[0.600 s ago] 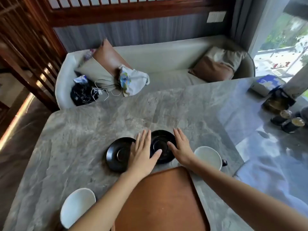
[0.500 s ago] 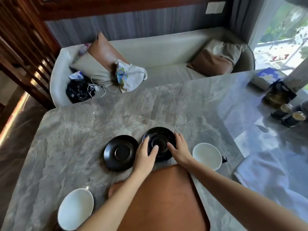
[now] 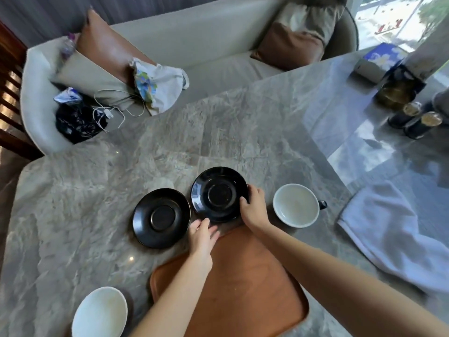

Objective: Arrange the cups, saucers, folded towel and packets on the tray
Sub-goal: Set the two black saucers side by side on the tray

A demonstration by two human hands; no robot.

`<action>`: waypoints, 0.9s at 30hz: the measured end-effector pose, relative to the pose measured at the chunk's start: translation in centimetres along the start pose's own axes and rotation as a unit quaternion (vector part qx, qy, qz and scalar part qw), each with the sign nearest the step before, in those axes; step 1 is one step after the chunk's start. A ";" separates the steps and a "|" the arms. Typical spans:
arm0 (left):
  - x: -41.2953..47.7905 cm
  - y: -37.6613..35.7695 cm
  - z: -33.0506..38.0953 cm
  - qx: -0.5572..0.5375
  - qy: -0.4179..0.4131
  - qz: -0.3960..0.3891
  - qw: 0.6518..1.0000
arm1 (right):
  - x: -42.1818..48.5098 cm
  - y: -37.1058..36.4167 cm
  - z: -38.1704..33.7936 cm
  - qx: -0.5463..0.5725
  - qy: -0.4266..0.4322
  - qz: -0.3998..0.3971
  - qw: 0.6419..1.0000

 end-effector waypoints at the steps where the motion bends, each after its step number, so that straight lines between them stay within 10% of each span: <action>1: 0.1 0.1 0.1 0.009 0.002 -0.007 1.000 | 0.0 -0.1 0.0 0.000 0.000 0.004 1.000; 27: -5.4 7.5 -3.6 0.287 -0.039 -0.099 0.952 | -7.5 2.5 3.3 -0.084 0.111 -0.020 0.990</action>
Point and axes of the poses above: each hand's wrist, its own x-axis towards the middle knuckle, its own y-axis out of the back of the hand, z = x × y, the point moved 1 cm from there along x, towards the middle knuckle, and after that the axes turned 2 degrees about -y, right-handed, at the moved point
